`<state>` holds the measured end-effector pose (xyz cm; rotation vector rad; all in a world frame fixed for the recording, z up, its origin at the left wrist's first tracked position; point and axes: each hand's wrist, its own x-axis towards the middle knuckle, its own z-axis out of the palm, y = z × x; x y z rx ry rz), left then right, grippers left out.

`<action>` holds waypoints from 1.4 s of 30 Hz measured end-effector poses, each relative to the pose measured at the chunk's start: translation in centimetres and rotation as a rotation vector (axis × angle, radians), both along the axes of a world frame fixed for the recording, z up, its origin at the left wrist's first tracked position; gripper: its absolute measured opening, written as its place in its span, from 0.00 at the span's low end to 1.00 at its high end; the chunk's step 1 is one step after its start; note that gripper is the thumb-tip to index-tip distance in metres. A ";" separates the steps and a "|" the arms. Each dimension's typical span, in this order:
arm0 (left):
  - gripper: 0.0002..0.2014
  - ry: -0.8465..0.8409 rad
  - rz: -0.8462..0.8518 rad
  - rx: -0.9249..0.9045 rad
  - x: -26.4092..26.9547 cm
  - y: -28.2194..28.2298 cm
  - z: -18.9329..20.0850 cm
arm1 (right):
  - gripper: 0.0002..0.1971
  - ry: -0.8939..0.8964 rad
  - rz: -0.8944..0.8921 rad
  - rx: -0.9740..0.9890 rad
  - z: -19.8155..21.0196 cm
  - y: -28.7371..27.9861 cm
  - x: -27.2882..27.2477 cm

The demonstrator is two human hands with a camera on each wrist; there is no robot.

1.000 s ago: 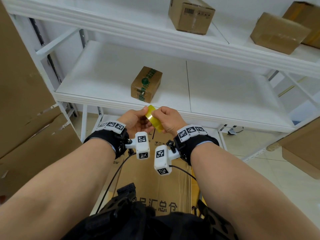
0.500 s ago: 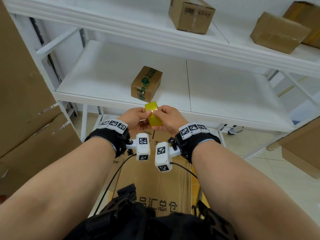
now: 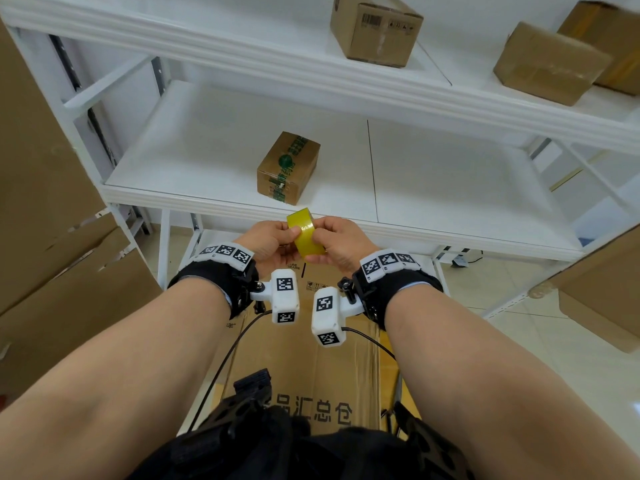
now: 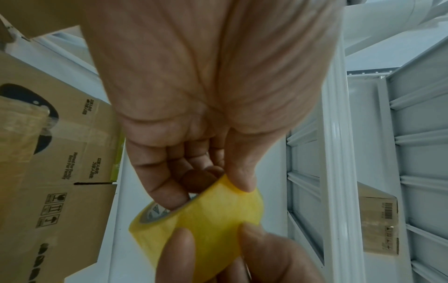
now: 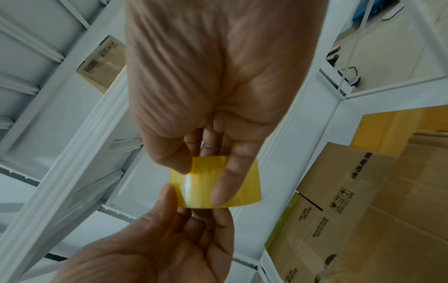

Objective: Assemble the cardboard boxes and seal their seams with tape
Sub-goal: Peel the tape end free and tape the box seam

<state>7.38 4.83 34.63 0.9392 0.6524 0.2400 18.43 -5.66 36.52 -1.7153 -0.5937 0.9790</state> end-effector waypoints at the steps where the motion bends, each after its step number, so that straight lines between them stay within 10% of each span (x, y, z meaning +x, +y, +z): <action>1: 0.05 -0.010 -0.010 -0.004 0.0 0.0 0.0 | 0.07 -0.012 -0.014 0.003 -0.2 0.0 0.1; 29: 0.02 -0.056 -0.023 0.225 1.4 0.8 1.9 | 0.12 0.085 -0.201 0.097 1.4 1.3 0.3; 42: 0.08 0.063 -0.101 0.662 0.5 2.9 4.7 | 0.23 -0.403 0.254 -0.080 6.3 1.2 1.8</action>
